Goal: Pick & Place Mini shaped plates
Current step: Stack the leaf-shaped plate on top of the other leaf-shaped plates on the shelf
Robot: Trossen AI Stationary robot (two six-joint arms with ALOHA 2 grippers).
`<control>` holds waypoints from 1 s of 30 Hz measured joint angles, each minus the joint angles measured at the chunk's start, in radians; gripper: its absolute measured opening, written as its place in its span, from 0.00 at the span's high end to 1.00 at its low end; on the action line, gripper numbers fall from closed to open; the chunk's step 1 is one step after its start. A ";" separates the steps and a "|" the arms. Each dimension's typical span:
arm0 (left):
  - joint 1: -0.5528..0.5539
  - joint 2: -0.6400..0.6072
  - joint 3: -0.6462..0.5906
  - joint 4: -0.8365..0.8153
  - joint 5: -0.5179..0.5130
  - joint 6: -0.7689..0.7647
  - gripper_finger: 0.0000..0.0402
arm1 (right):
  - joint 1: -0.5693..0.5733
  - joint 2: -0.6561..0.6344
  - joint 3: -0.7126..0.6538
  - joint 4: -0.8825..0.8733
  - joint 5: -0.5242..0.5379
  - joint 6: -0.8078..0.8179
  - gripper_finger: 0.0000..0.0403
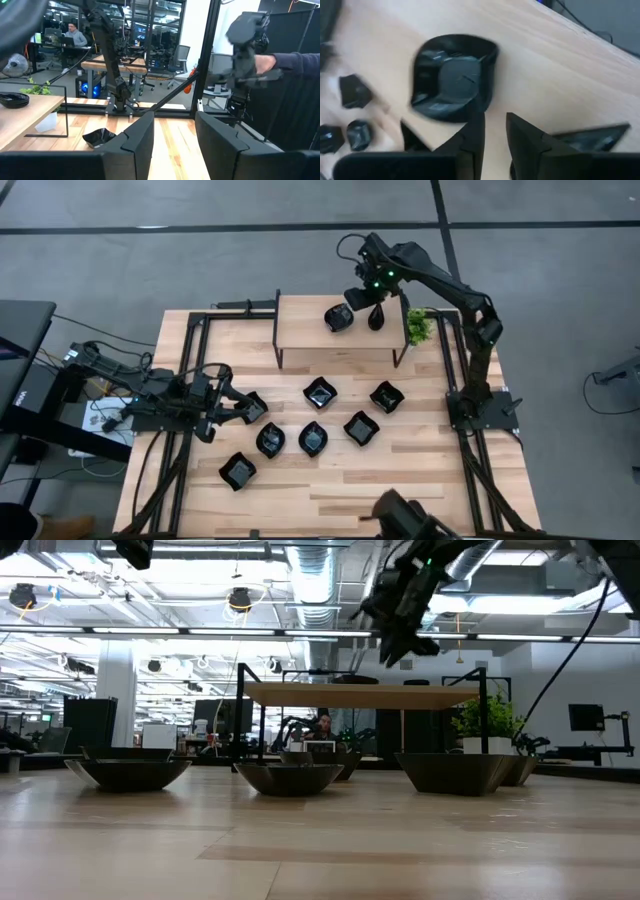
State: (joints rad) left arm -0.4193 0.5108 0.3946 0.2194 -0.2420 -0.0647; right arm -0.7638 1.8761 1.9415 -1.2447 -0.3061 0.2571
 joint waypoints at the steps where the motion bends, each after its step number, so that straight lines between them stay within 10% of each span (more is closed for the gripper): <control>1: 0.000 0.000 0.000 0.000 0.000 0.000 0.64 | 0.009 -0.021 0.000 -0.005 -0.001 -0.003 0.82; 17: 0.000 0.000 0.000 0.012 0.000 0.000 0.64 | 0.538 -0.302 0.000 -0.009 -0.003 -0.086 0.82; 30: 0.000 0.000 0.000 0.040 0.000 -0.004 0.64 | 0.947 -0.313 -0.099 0.041 0.292 0.160 0.82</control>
State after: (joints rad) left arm -0.4192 0.5109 0.3946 0.2593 -0.2420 -0.0683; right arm 0.1831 1.5628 1.8426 -1.2042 -0.0146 0.4169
